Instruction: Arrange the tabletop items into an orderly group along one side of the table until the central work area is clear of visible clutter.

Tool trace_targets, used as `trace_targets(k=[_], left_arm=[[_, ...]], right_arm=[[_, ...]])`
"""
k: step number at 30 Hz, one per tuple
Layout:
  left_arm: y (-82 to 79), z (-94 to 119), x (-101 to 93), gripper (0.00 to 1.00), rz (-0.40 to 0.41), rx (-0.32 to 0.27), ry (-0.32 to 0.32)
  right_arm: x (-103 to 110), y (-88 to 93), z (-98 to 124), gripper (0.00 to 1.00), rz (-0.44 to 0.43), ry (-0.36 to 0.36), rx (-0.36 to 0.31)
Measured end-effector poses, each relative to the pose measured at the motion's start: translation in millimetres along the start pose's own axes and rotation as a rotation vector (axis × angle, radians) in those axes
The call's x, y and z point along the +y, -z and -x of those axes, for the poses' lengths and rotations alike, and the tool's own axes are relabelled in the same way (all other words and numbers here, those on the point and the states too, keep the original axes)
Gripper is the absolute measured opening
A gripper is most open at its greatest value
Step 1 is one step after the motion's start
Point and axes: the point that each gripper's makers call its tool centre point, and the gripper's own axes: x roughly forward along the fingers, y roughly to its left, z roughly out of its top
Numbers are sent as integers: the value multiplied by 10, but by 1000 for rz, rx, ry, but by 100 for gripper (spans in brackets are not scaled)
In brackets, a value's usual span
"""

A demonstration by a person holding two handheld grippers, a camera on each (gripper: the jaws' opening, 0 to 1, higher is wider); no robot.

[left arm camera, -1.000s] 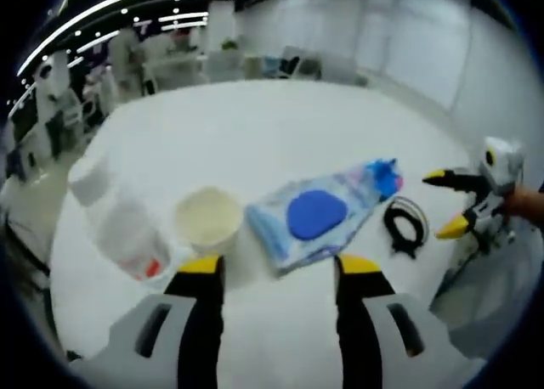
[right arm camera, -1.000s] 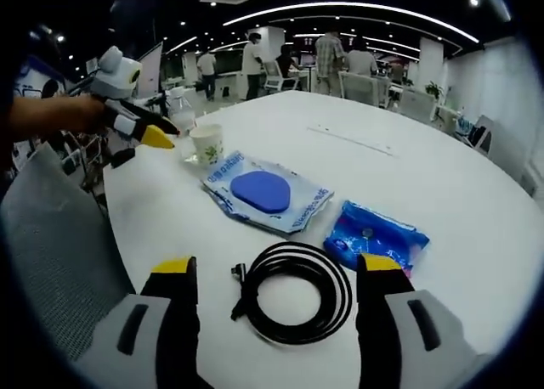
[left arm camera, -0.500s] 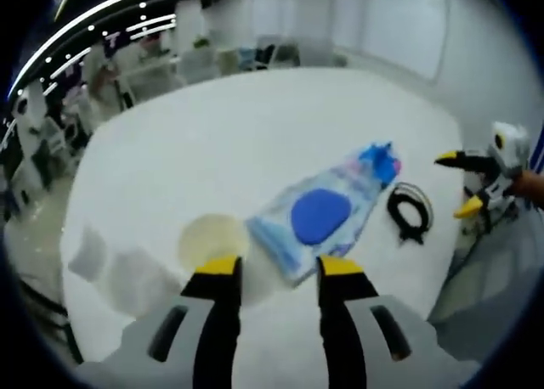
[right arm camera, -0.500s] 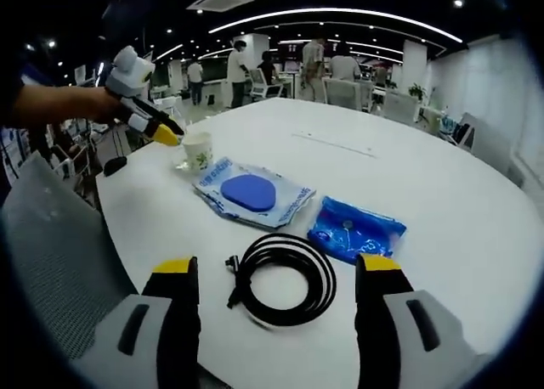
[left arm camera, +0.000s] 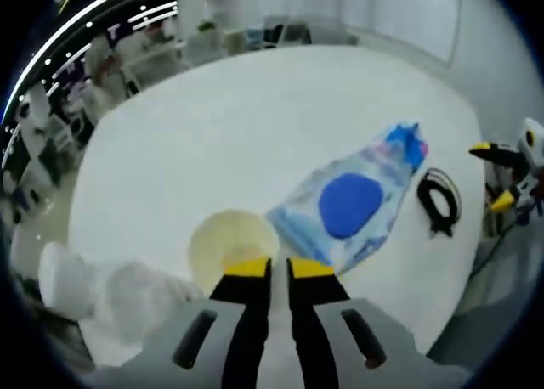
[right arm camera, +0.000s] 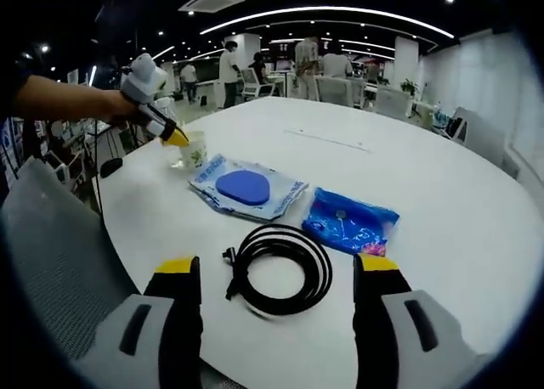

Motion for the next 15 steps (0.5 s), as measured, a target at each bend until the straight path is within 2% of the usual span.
trace_targets(k=[9, 15], left_arm=[[-8, 2, -18, 0, 23, 12, 16], [-16, 22, -114, 0, 10, 9, 33]], right_arm=[[-40, -13, 13, 71, -16, 1, -2], [-46, -10, 12, 70, -11, 0, 2]])
